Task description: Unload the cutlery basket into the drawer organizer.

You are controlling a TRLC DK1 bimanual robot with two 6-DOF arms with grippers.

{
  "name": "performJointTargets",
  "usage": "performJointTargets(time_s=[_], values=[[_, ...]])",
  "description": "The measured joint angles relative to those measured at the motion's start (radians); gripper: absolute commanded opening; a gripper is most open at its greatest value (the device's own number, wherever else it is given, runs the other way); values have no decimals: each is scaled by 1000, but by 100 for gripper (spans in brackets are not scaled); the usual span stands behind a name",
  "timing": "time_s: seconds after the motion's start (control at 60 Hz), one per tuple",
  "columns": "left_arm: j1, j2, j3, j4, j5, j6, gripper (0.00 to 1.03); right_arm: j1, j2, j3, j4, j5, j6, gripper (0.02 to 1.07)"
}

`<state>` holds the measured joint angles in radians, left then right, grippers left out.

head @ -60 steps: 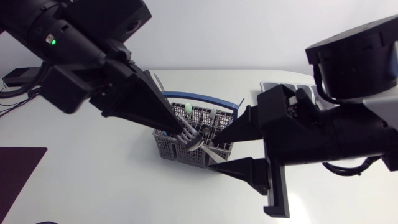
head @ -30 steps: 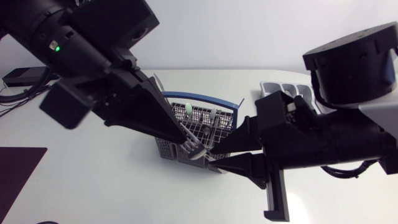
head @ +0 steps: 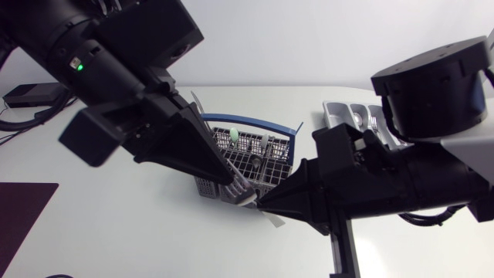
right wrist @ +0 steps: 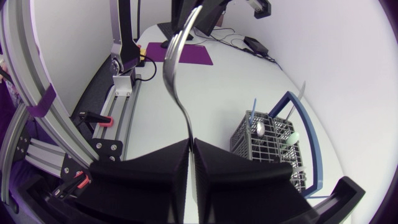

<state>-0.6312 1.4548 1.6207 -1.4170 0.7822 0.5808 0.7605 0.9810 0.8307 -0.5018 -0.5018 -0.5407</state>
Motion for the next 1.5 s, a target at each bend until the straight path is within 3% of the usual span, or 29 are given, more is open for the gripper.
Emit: performJointTargets(time_s=[0.1, 0.3, 0.567, 0.85, 0.967, 1.25, 1.5], values=[[23, 20, 23, 5, 2, -5, 75, 3, -3, -7, -17, 5, 2, 7], [84, 26, 69, 116, 2, -101, 97, -37, -48, -26, -84, 58, 1, 7], [151, 45, 75, 253, -155, -284, 98, -212, -118, -26, -138, 220, -4, 7], [166, 48, 34, 335, -352, -393, 98, -379, -104, -18, -139, 529, 4, 7], [174, 48, 10, 344, -413, -411, 98, -459, -23, 15, -117, 598, 37, 7], [218, 40, -39, 354, -448, -428, 98, -667, 268, 137, 13, 786, 117, 7], [268, 4, -91, 377, -449, -428, 98, -697, 525, 288, 85, 910, 196, 7]])
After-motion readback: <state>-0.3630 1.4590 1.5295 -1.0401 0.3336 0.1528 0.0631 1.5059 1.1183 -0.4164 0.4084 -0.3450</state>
